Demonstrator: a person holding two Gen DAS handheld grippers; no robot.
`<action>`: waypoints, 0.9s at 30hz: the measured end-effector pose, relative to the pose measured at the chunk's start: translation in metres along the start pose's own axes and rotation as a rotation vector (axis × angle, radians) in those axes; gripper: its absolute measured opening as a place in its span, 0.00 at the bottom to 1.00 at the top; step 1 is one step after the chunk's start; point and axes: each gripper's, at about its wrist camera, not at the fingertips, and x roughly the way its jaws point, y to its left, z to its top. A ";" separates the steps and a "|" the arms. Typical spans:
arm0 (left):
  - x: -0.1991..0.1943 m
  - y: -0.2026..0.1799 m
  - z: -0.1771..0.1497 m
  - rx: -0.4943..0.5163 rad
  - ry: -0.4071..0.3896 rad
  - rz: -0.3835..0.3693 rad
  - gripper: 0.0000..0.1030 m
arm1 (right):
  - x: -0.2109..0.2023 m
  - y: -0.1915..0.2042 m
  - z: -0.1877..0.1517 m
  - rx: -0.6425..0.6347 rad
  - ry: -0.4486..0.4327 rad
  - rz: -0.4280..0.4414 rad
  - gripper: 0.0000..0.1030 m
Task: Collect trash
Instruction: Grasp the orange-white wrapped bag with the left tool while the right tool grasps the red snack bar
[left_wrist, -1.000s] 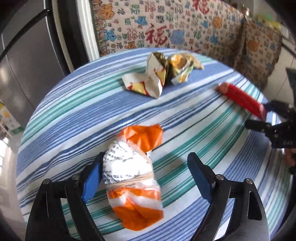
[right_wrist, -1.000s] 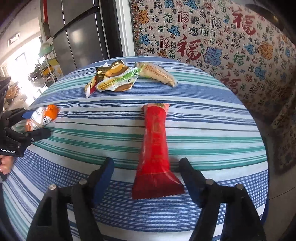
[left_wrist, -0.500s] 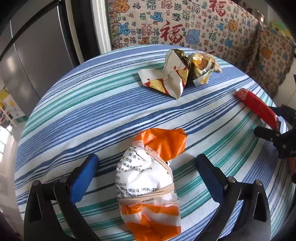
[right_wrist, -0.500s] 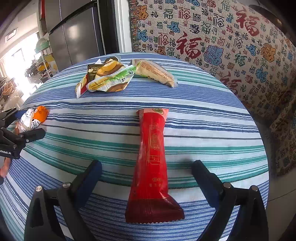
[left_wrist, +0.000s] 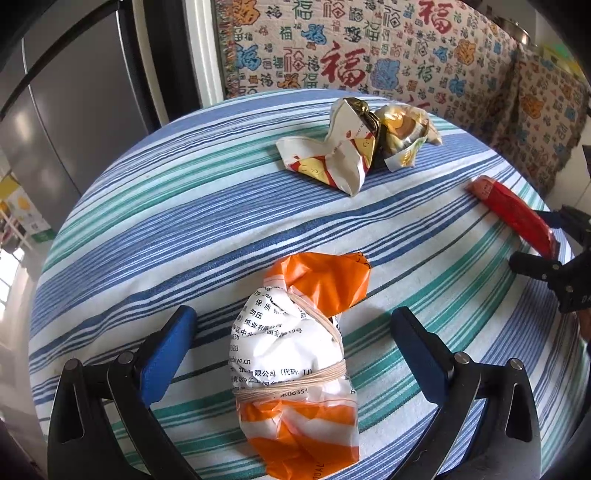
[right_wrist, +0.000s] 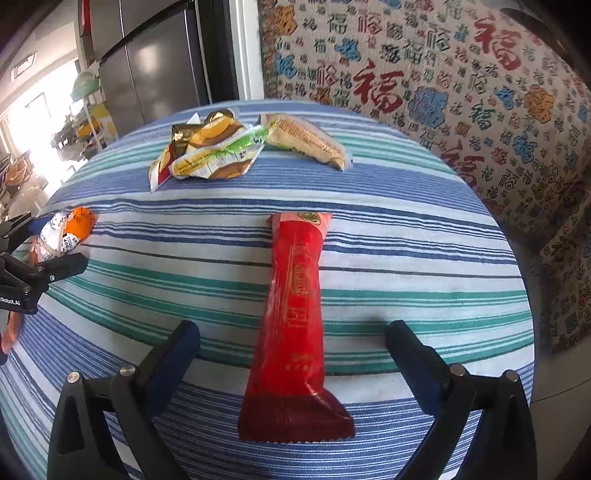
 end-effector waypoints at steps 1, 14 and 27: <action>0.000 0.001 0.000 0.000 0.002 0.002 1.00 | 0.000 -0.002 0.004 0.000 0.046 0.007 0.99; -0.022 0.010 0.006 -0.030 0.027 -0.081 0.97 | -0.016 -0.006 0.033 0.036 0.073 0.094 0.61; -0.036 0.021 0.011 -0.053 -0.024 -0.135 0.45 | -0.048 -0.019 0.031 0.064 0.008 0.072 0.16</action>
